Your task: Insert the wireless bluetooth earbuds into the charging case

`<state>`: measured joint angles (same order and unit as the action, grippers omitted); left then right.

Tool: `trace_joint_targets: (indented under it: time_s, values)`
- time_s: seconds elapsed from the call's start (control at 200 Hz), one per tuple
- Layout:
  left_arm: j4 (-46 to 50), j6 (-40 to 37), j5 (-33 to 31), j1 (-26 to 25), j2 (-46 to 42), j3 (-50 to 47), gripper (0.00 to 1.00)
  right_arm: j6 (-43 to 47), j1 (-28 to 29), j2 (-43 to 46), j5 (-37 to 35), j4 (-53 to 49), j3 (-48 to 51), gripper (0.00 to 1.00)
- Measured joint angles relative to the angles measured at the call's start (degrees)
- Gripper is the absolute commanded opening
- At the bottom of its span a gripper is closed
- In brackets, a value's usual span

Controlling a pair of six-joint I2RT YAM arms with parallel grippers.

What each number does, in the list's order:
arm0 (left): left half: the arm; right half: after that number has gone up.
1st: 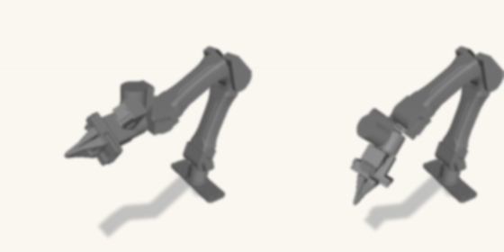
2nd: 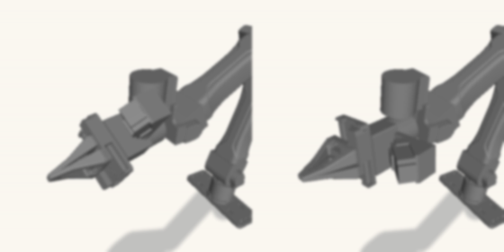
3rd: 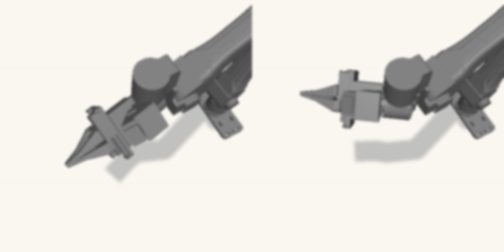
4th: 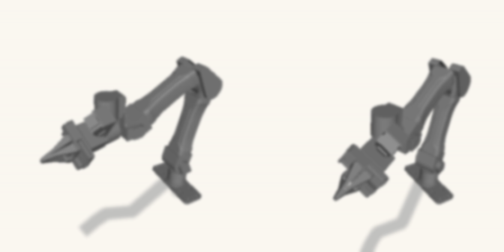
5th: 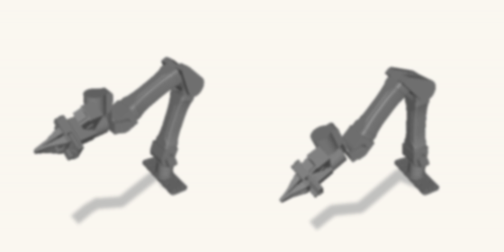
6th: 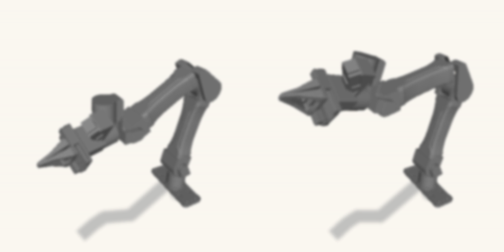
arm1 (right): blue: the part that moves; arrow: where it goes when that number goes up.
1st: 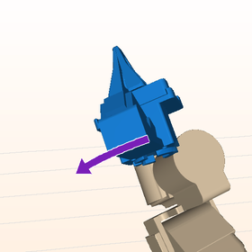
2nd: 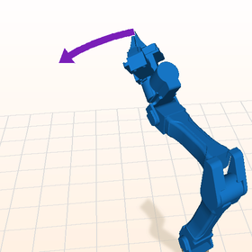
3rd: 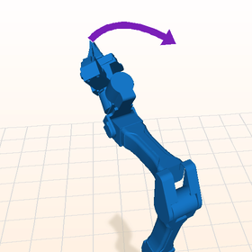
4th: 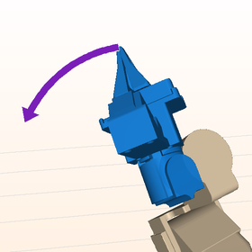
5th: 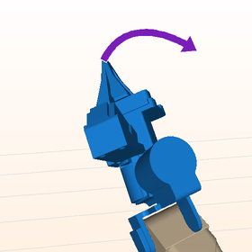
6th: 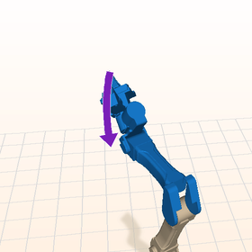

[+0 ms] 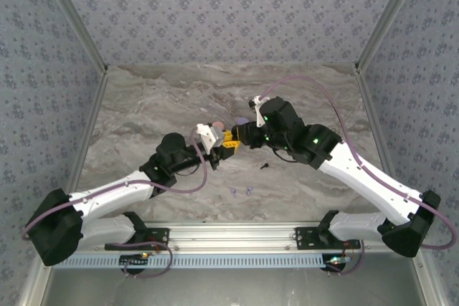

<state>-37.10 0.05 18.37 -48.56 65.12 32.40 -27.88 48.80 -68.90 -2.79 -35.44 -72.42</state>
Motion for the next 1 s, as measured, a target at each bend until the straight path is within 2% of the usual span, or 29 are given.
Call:
trace_joint_targets:
  time_s: [0.08, 0.155, 0.26, 0.445, 0.595, 0.775, 1.004]
  values:
    - [-0.5, 0.0, 0.02, 0.0, 0.26, 0.0, 0.07, -0.04, 0.0, 0.0, -0.46, -0.24, 0.0, 0.34]
    - [-0.5, 0.0, 0.0, 0.0, 0.37, 0.0, 0.07, -0.09, -0.07, 0.35, -0.42, -0.2, 0.0, 0.44]
    - [-0.48, 0.0, -0.28, 0.0, 0.37, 0.0, 0.07, 0.11, -0.83, 2.49, 0.42, 0.76, 0.33, 0.53]
    - [-0.59, 0.02, -2.64, 0.0, 0.22, -0.42, 0.07, -0.07, -4.48, 8.24, 1.2, 2.27, 2.12, 0.53]
    - [0.26, 0.0, -5.27, 0.0, -1.73, -2.05, 0.06, -0.87, -8.31, 9.81, 0.48, 2.08, 8.35, 0.51]
    - [2.49, -0.09, -8.15, 0.0, -7.93, -3.93, 0.06, -3.69, -10.64, 5.73, -0.9, 1.77, 19.06, 0.51]
    - [4.33, -0.76, -10.71, 0.0, -12.61, -5.01, 0.06, -10.19, -11.08, -3.52, -0.55, 8.55, 29.99, 0.5]
